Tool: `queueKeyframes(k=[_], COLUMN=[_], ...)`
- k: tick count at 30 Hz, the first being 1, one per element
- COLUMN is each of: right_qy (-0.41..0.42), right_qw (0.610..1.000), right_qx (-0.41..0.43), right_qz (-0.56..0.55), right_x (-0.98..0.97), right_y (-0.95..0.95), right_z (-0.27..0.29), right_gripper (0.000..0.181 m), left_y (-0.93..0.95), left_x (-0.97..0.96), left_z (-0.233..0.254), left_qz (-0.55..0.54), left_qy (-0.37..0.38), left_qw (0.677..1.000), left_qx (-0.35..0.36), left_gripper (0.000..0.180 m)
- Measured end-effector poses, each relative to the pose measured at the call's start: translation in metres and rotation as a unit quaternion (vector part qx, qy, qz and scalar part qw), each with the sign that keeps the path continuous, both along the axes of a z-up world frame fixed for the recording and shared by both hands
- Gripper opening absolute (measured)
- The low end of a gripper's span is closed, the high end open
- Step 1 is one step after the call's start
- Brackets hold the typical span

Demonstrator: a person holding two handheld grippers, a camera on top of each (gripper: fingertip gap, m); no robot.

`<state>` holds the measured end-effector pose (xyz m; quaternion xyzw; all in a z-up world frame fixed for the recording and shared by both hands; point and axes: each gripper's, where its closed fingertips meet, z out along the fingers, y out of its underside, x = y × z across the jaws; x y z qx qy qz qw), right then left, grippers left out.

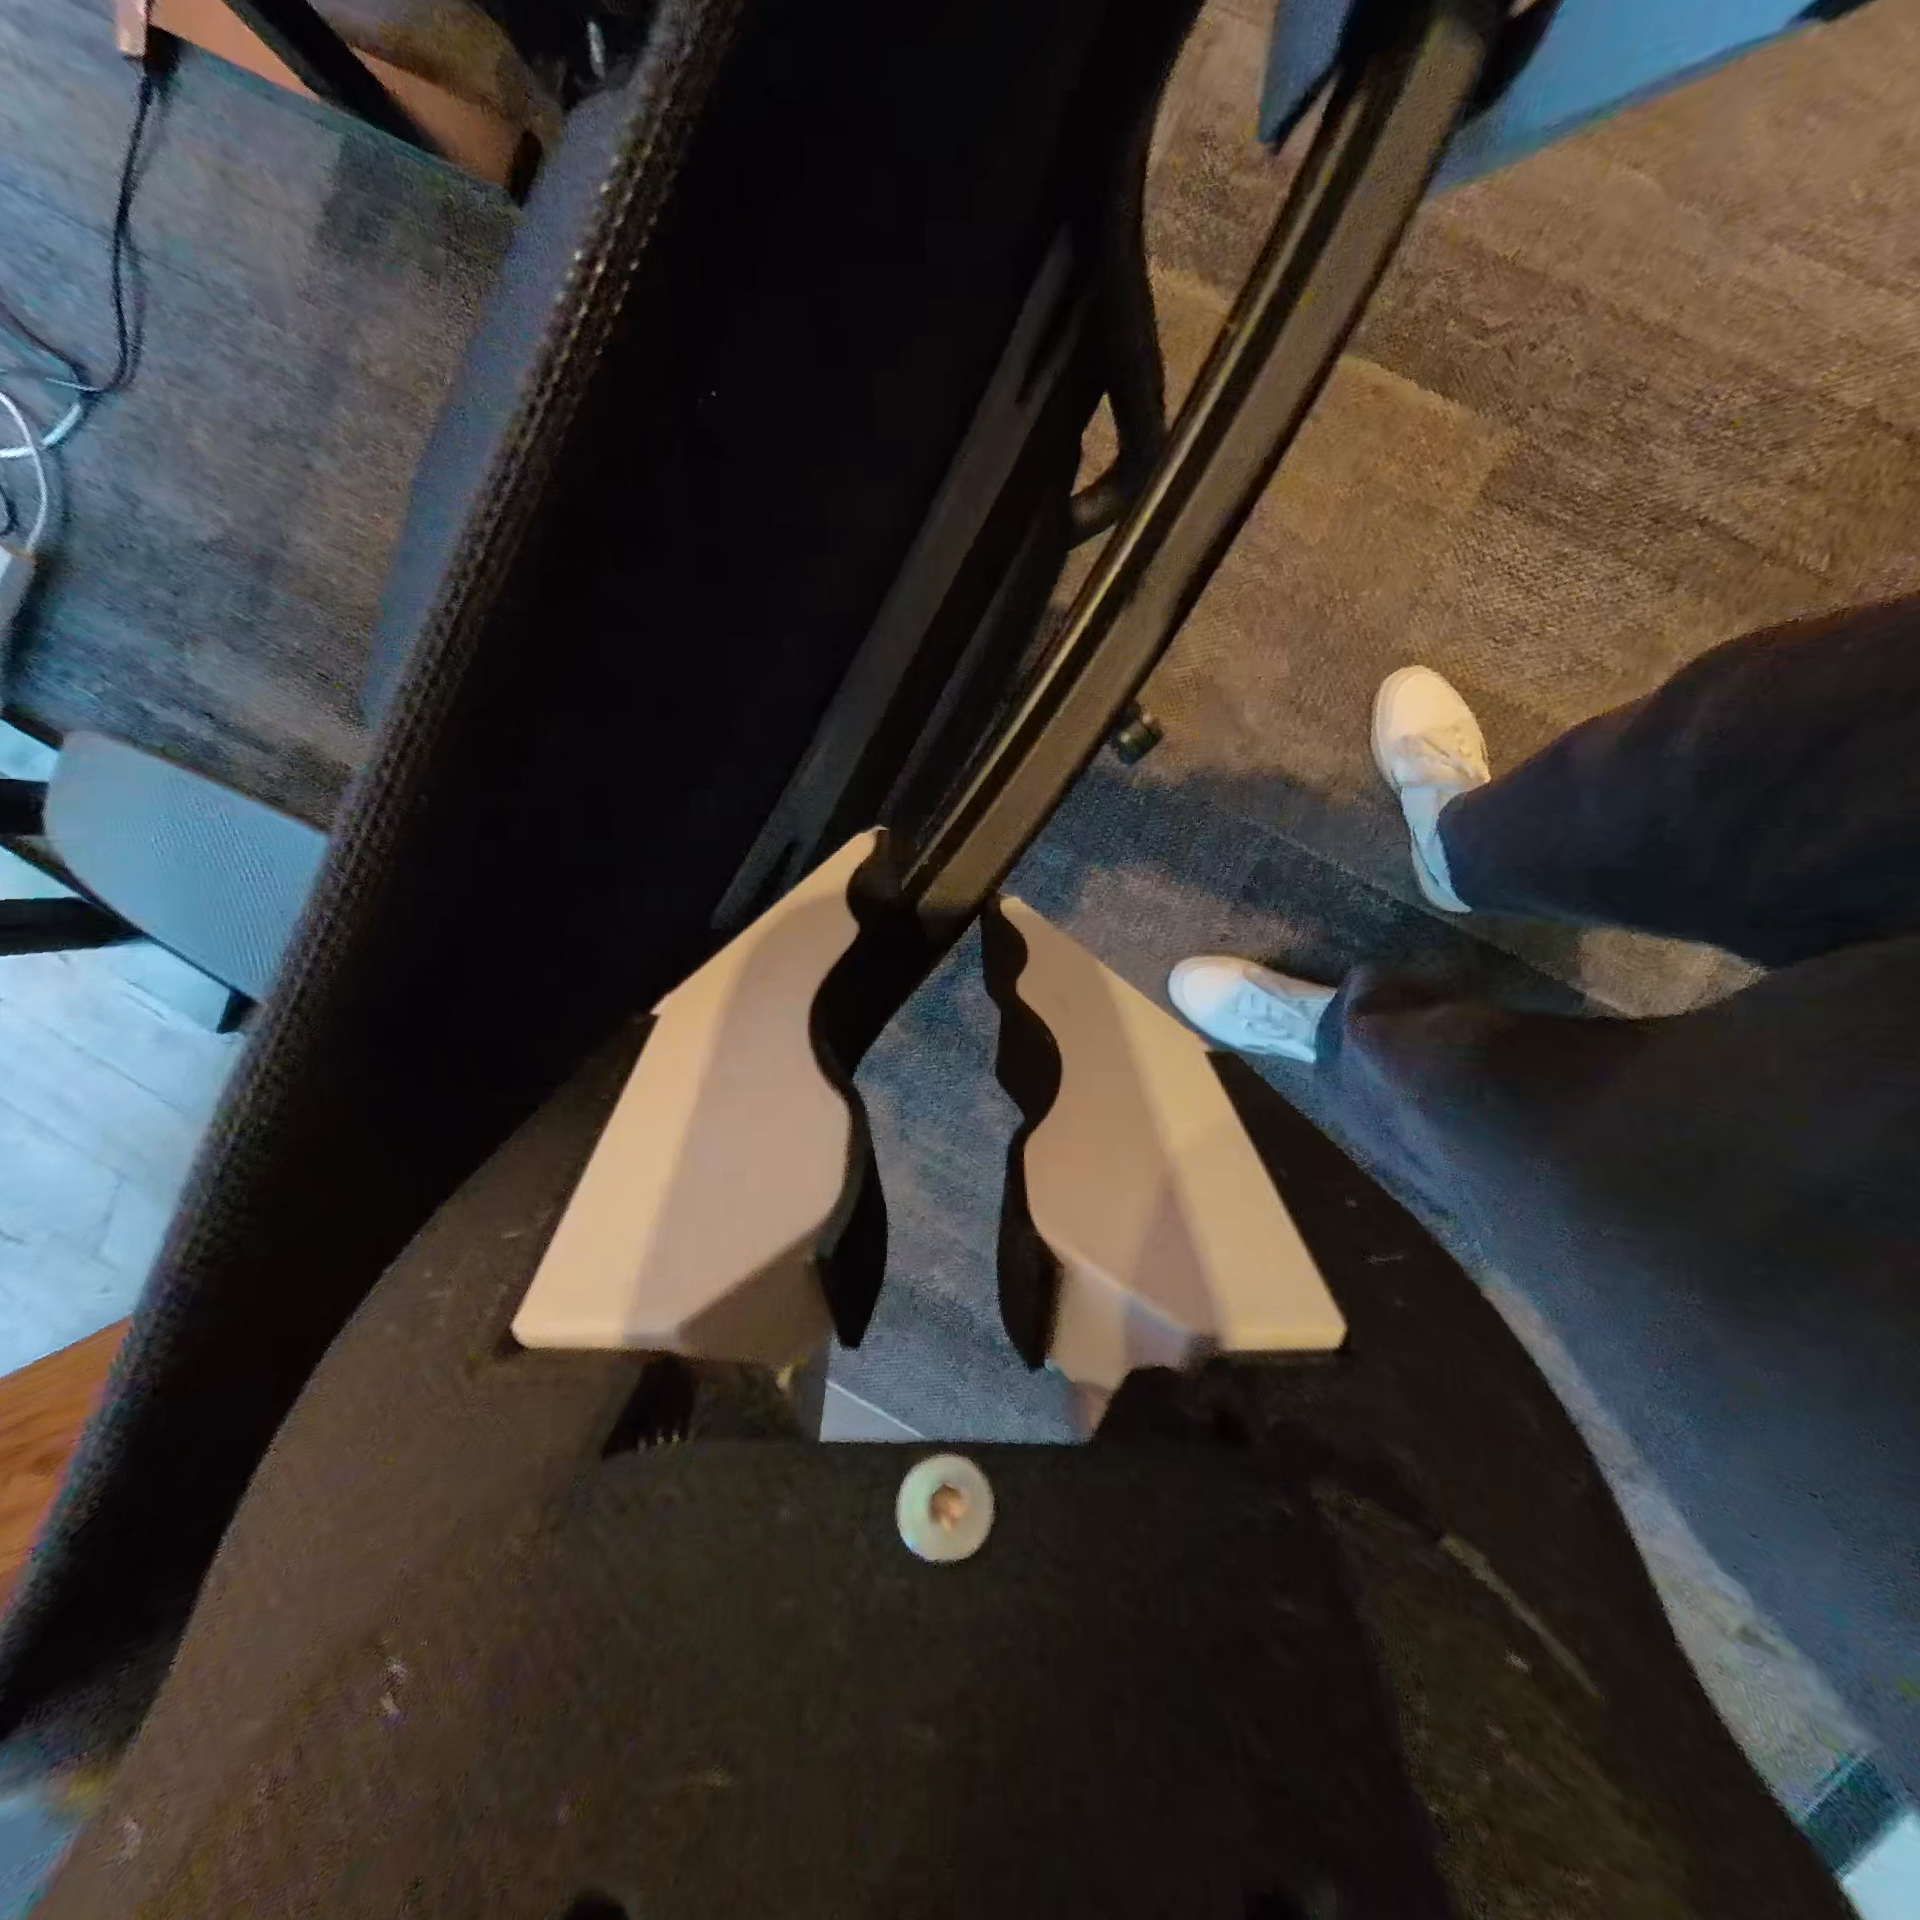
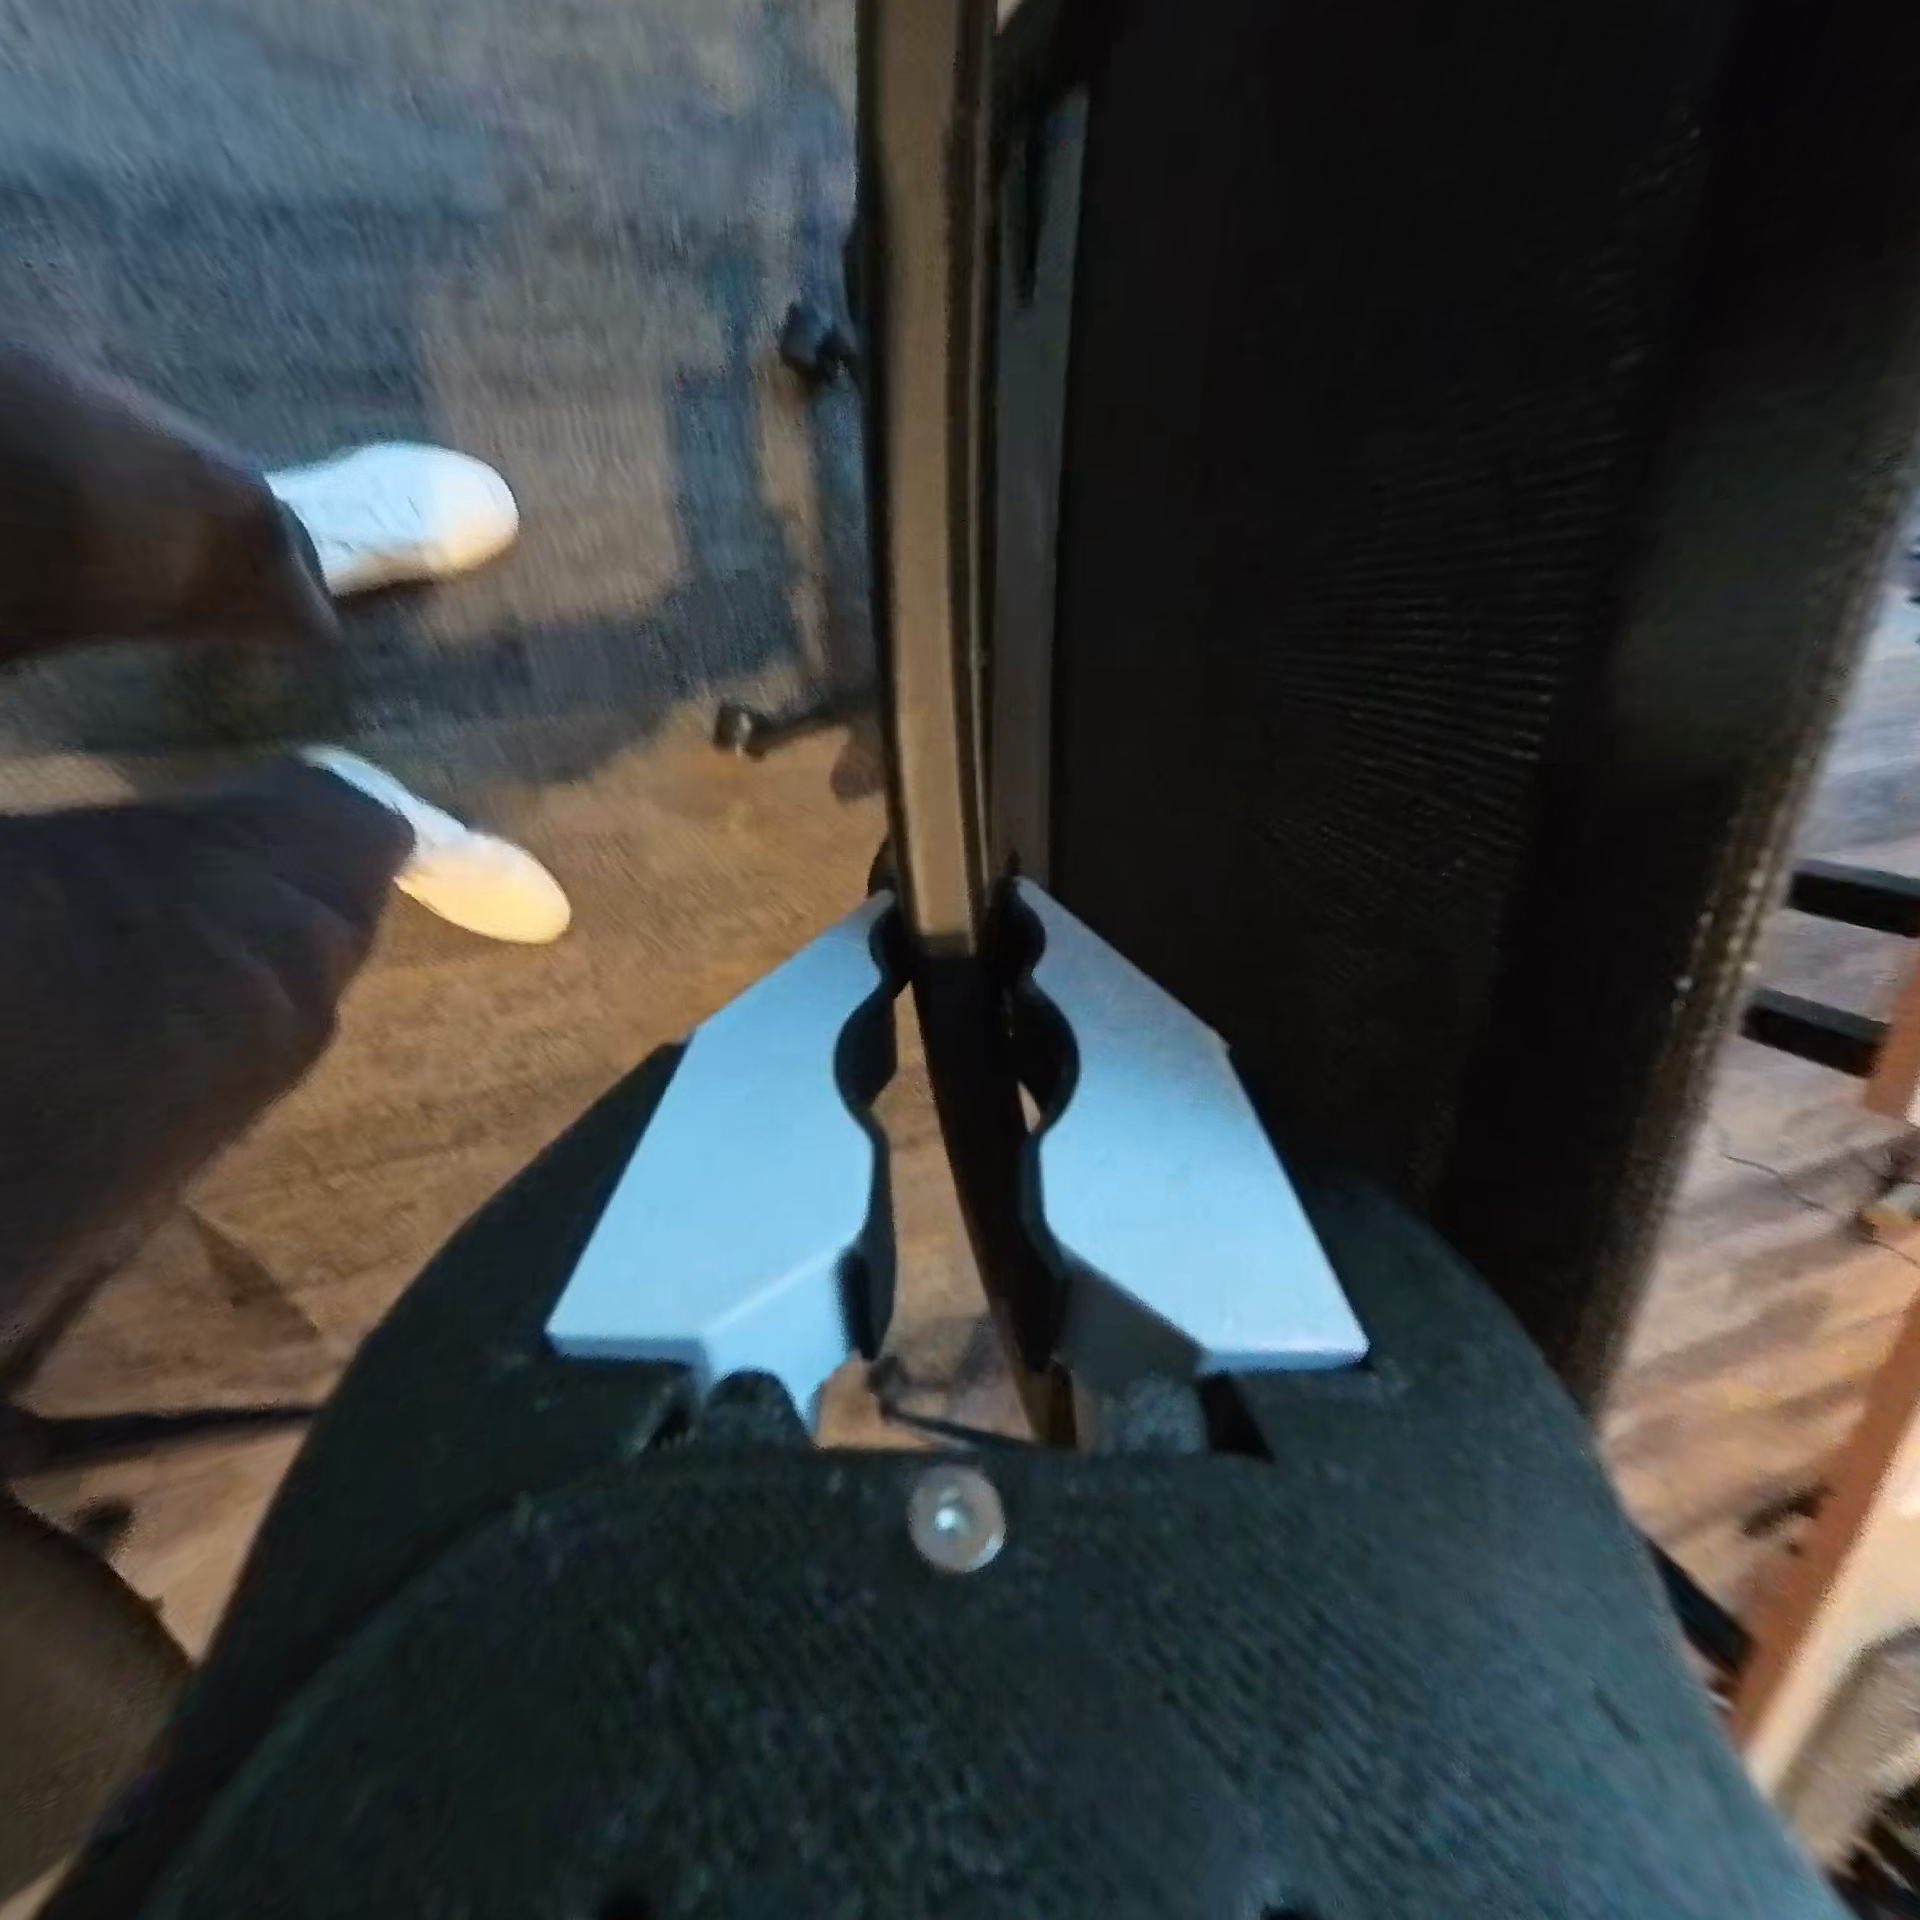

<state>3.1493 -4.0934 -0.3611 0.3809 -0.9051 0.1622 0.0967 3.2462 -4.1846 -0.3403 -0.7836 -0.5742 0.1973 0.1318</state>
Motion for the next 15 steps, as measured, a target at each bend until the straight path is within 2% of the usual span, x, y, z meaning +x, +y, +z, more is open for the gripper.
queueKeyframes(k=[8, 15], right_qy=[-0.011, -0.013], right_qw=[0.996, 0.996], right_qx=[-0.042, -0.037], right_qz=[-0.077, -0.075], right_x=[0.052, 0.039], right_y=[-0.047, -0.036], right_z=[0.0, -0.001], right_gripper=[0.016, 0.016], left_y=[-0.072, -0.06], left_x=[0.034, 0.029], left_z=[0.0, -0.001], left_qz=[-0.002, -0.012], left_qy=[-0.031, -0.014], left_qw=[0.997, 0.998], left_qx=[-0.067, -0.055], left_gripper=[0.017, 0.017])
